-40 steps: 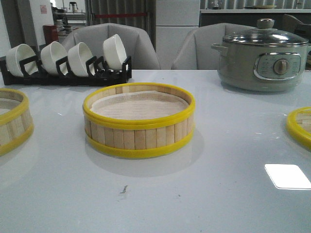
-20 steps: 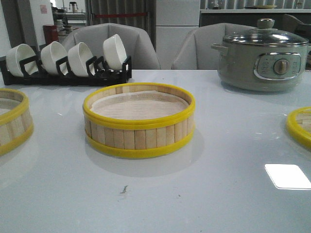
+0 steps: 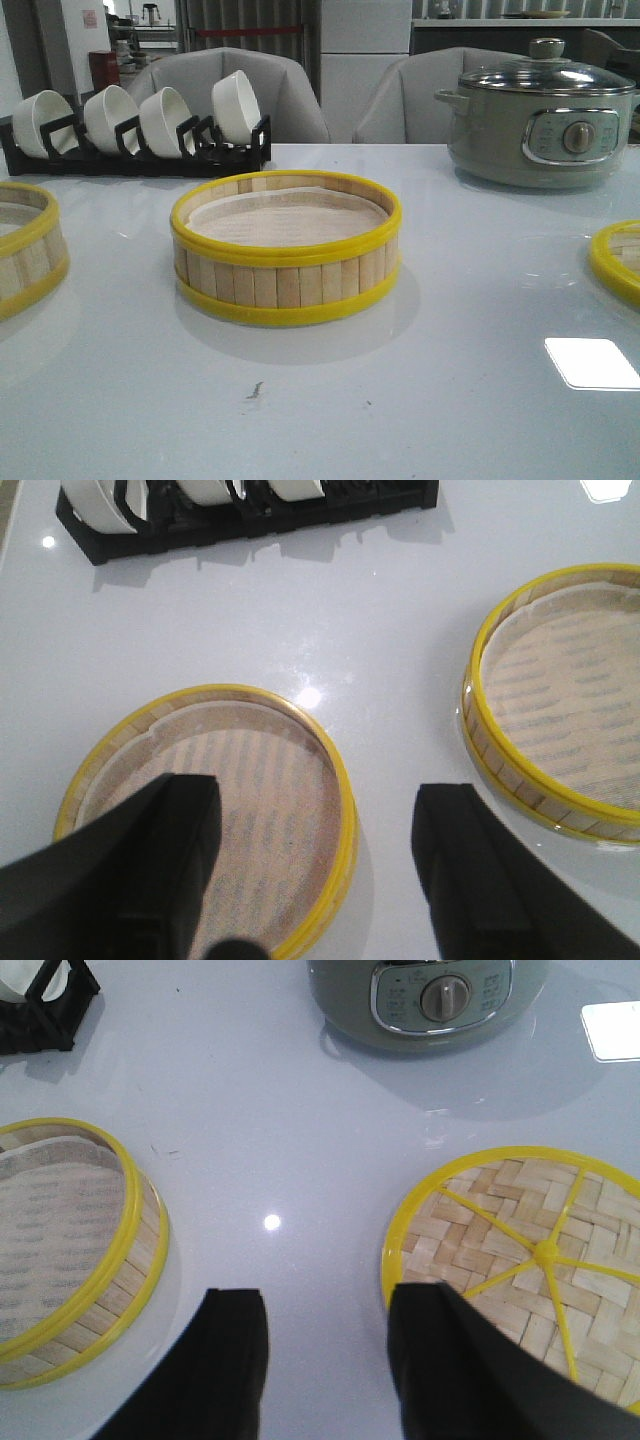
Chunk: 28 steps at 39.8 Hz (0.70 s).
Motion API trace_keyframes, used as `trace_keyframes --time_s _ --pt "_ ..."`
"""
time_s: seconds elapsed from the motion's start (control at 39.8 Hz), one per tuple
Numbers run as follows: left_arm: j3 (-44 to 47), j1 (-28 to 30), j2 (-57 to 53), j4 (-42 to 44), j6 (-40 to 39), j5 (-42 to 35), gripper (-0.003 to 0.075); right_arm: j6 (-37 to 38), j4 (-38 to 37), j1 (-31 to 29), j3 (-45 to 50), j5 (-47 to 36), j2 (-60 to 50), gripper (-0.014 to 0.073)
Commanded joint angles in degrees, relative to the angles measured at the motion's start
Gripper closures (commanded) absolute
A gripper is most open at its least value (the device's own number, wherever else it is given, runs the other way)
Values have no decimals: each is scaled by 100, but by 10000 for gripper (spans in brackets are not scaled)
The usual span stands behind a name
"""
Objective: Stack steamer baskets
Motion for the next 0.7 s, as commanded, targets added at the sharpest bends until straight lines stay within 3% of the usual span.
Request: trace_keyframes --time_s 0.0,0.68 --pt "-167 -46 221 21 -70 -455 235 -45 52 -20 -213 -464 -47 180" --pt "-1094 81 2844 184 -70 -230 235 -45 52 -20 -213 -320 -47 180"
